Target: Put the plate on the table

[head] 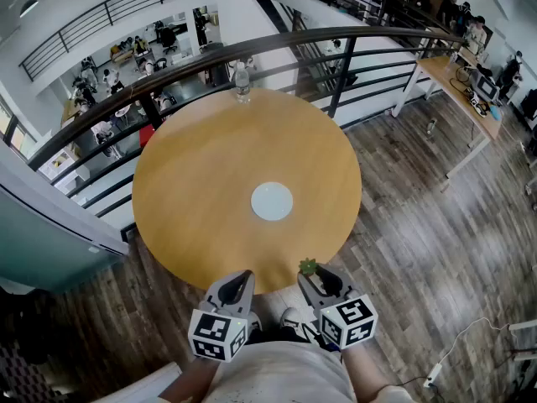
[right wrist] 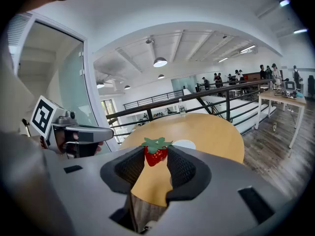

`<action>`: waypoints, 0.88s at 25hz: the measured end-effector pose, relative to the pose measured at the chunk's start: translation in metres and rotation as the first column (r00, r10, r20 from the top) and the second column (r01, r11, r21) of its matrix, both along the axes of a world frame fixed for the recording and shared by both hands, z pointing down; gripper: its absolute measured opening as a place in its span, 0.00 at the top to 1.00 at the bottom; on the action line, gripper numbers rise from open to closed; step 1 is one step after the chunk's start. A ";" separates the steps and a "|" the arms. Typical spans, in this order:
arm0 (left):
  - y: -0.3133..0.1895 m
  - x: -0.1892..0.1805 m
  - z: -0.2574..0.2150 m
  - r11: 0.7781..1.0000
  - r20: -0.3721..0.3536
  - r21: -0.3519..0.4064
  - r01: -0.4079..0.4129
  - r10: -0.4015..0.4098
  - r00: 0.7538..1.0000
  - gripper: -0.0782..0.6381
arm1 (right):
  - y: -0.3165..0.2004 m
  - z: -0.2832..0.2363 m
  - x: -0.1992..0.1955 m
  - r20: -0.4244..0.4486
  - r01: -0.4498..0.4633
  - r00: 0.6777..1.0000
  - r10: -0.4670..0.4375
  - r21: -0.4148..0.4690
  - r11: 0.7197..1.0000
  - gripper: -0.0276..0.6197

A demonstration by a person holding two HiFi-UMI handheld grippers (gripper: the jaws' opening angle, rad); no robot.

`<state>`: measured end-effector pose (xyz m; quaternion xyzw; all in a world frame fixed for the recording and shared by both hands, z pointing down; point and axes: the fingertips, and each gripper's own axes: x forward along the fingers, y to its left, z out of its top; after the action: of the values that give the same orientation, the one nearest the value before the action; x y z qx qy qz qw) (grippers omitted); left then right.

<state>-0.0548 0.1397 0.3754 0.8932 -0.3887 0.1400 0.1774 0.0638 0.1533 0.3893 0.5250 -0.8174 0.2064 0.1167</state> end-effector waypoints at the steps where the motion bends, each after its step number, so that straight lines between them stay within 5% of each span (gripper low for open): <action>1: 0.001 -0.001 0.000 1.000 0.000 -0.001 0.000 0.000 1.000 0.86 | 0.000 0.000 -0.001 0.001 -0.003 1.000 0.003 0.003 1.000 0.72; 22: 0.009 0.020 -0.001 0.999 0.025 0.007 0.031 -0.031 0.999 0.86 | 0.008 -0.007 0.025 0.045 0.018 0.999 -0.020 0.036 0.999 0.72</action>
<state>-0.0350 0.1489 0.3741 0.8858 -0.4053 0.1472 0.1714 0.0892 0.1612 0.3821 0.5145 -0.8283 0.2027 0.0906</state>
